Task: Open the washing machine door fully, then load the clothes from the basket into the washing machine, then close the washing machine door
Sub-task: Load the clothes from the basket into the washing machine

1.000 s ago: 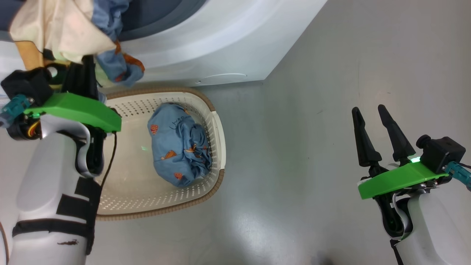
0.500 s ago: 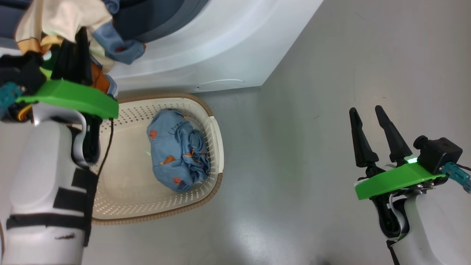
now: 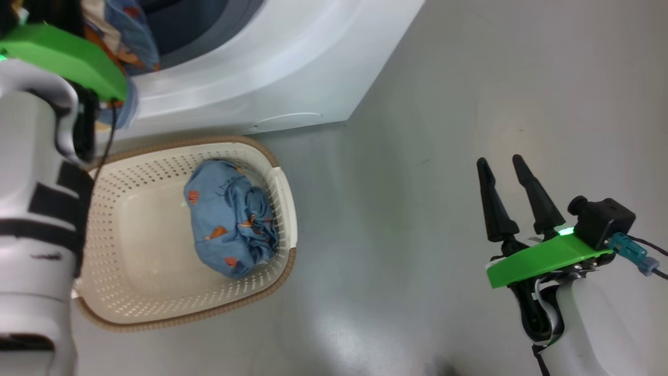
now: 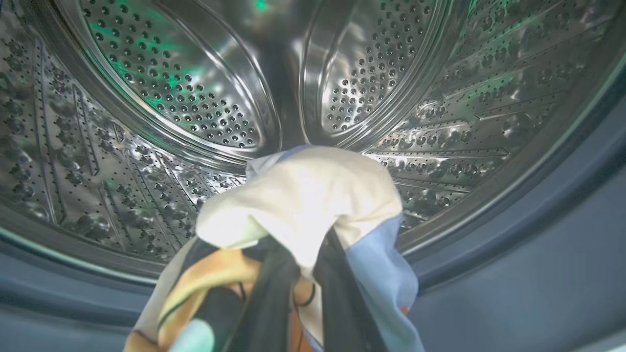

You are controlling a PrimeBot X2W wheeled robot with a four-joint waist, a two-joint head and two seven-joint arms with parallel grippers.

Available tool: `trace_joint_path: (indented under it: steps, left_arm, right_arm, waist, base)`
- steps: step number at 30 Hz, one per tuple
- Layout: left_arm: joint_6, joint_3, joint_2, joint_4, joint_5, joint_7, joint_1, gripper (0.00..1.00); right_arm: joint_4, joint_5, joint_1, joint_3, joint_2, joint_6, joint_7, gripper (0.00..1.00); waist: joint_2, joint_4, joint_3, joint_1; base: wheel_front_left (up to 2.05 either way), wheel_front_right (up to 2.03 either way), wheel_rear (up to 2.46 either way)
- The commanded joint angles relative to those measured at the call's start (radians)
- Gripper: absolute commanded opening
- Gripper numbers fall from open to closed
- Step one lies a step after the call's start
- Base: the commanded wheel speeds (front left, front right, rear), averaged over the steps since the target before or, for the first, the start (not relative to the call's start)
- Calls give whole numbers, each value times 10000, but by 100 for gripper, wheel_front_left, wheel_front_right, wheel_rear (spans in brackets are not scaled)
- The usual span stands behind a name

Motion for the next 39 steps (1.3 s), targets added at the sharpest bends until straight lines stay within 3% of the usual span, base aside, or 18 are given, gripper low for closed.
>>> trace_joint_path:
  steps: [1,6,20,30,31,32,33,34,39]
  left_arm:
    - [-27,106,486,23,-12,-63,-493,0]
    - [-27,277,612,-57,38,-63,-1308,0]
    - [-27,1361,603,-2540,971,-63,-1299,0]
    - [-27,1003,587,-579,997,-63,-1269,0]
    - [-27,953,594,-256,981,-63,-1323,9]
    - [-27,856,608,-6,1014,-63,-1408,39]
    - [-27,790,631,151,1050,-63,-1503,93]
    - [-27,799,628,304,1025,-63,-1576,100]
    - [-27,806,586,677,975,-63,-1755,100]
  right_arm:
    - [-166,79,61,281,58,27,-74,100]
    - [-178,111,-1,328,114,27,-74,100]
    - [-229,170,-250,415,224,27,-74,100]
    - [-200,158,-219,422,265,27,-74,100]
    - [-199,158,-218,419,268,27,-74,100]
    - [-199,158,-217,415,271,27,-74,100]
    - [-200,158,-219,411,273,27,-74,100]
    - [-201,158,-223,408,276,27,-74,100]
    - [-206,153,-230,387,287,27,-74,100]
  waist:
    - [-1,-168,26,0]
    - [-1,-373,135,0]
    - [-1,-685,538,0]
    - [-1,-708,517,0]
    - [-1,-701,512,0]
    - [-1,-693,513,0]
    - [-1,-687,522,0]
    - [-1,-681,523,0]
    - [-1,-628,533,0]
  base:
    - [0,0,0]
    - [0,0,0]
    - [0,0,0]
    - [0,0,0]
    - [0,0,0]
    - [0,0,0]
    - [0,0,0]
    - [0,0,0]
    - [0,0,0]
